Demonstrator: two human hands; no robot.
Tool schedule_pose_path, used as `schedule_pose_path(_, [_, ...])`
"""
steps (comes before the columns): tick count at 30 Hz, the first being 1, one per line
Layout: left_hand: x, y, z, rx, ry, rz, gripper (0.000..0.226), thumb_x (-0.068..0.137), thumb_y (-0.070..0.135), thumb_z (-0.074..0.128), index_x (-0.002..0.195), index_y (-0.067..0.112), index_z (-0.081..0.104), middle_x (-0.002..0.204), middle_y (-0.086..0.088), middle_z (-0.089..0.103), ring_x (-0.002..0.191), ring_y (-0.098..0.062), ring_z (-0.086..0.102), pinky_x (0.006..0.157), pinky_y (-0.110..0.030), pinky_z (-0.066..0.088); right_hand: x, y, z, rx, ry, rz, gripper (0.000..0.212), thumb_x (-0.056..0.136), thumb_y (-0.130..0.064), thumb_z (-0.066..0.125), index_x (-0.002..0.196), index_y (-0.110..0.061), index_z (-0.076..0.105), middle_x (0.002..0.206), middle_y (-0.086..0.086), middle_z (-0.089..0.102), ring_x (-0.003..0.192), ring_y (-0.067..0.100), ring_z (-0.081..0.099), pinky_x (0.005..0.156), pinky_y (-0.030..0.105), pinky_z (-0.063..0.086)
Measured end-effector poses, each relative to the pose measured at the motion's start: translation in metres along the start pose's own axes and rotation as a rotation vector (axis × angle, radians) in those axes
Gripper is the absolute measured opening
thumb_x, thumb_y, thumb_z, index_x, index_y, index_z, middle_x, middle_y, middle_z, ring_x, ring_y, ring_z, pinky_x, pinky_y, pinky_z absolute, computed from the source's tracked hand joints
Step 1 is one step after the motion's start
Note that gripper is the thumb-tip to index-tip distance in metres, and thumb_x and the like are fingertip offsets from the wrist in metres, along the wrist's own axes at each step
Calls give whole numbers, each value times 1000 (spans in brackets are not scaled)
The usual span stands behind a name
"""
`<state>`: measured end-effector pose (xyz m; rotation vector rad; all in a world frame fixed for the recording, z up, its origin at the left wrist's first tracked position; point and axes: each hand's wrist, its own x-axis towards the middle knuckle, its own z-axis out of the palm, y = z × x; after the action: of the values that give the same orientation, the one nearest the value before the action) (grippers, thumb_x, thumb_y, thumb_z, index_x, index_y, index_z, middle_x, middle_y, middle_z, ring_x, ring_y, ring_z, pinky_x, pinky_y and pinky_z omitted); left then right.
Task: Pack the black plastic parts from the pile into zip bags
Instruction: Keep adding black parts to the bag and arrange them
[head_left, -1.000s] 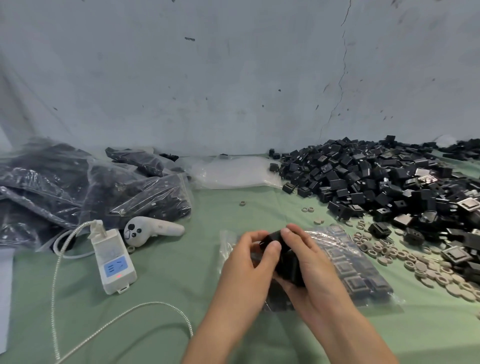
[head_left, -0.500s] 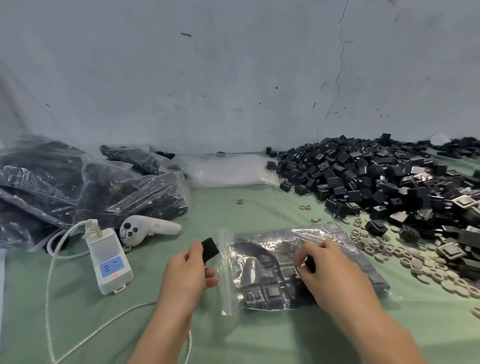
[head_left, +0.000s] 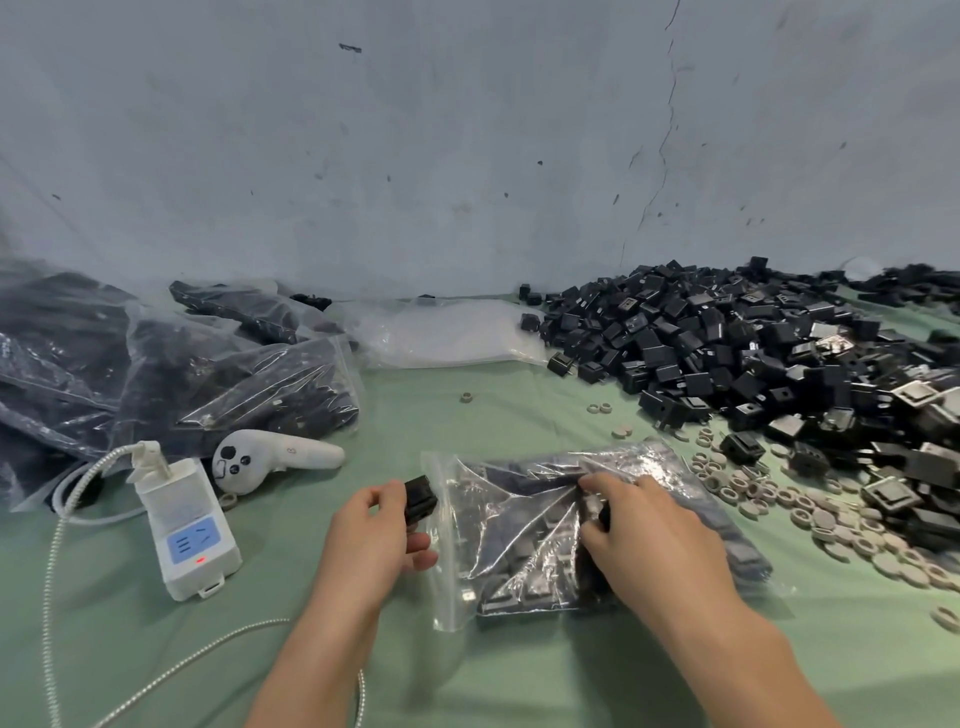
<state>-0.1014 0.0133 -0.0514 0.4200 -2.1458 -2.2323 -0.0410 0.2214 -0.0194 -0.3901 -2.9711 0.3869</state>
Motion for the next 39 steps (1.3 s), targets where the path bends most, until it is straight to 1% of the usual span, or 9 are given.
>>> schedule_pose_path(5, [9, -4, 1, 17, -59, -36, 28, 103, 22, 48, 109, -1, 62, 100, -28, 67, 71, -29, 60, 60, -36, 57, 4, 2, -2, 29, -8, 4, 58, 95, -38, 45, 149, -49, 27, 134, -3, 53, 110, 22, 61, 78, 37, 46])
schedule_pose_path(9, [12, -4, 3, 89, -80, 8, 29, 102, 24, 50, 105, -1, 65, 98, -27, 71, 72, -28, 64, 72, -43, 57, 8, 3, -3, 70, -20, -15, 49, 96, -38, 44, 143, -50, 35, 125, -5, 54, 100, 20, 62, 71, 34, 47])
schedule_pose_path(16, [8, -1, 15, 212, -166, 102, 21, 99, 32, 57, 101, 15, 69, 78, -7, 75, 66, -19, 68, 70, -36, 58, 17, -1, -4, 142, -46, -33, 42, 96, -39, 44, 136, -50, 42, 127, -7, 52, 100, 22, 60, 73, 35, 48])
schedule_pose_path(19, [9, -2, 20, 218, -182, 60, 32, 100, 34, 56, 93, 5, 69, 68, -7, 70, 56, -14, 68, 57, -28, 55, 20, -2, -2, 173, -55, -38, 41, 95, -38, 45, 135, -48, 44, 123, -7, 53, 96, 21, 61, 74, 36, 52])
schedule_pose_path(23, [13, -3, 26, 79, -130, -11, 26, 98, 15, 49, 84, 0, 64, 67, -9, 65, 53, -16, 66, 58, -33, 56, 22, -3, -1, 221, -70, -48, 39, 95, -38, 46, 133, -48, 46, 121, -8, 55, 85, 18, 63, 73, 36, 54])
schedule_pose_path(27, [14, 1, 31, -85, -134, -17, 22, 100, 27, 52, 100, 7, 61, 75, -9, 74, 72, -25, 75, 68, -40, 62, 24, 1, 1, 251, -74, -52, 39, 95, -37, 48, 132, -49, 48, 123, -9, 55, 83, 17, 63, 68, 34, 53])
schedule_pose_path(31, [7, 1, 34, -47, -260, 1, 25, 97, 29, 61, 103, 5, 64, 83, -6, 77, 82, -22, 76, 61, -29, 60, 24, 4, 1, 257, -86, -62, 37, 95, -37, 49, 130, -49, 49, 120, -10, 54, 83, 16, 61, 63, 32, 48])
schedule_pose_path(36, [8, -2, 31, 6, -254, -20, 15, 89, 23, 68, 92, 9, 63, 59, 8, 56, 84, -33, 66, 94, -57, 54, 22, 3, 0, 258, -99, -107, 37, 95, -38, 50, 131, -47, 50, 122, -9, 56, 100, 17, 60, 84, 39, 54])
schedule_pose_path(39, [6, -1, 34, -29, -250, -29, 23, 88, 21, 68, 103, 6, 59, 79, -10, 63, 102, -45, 67, 91, -55, 55, 23, 2, -1, 242, -103, -124, 40, 96, -38, 50, 135, -46, 48, 123, -9, 55, 105, 18, 58, 87, 38, 53])
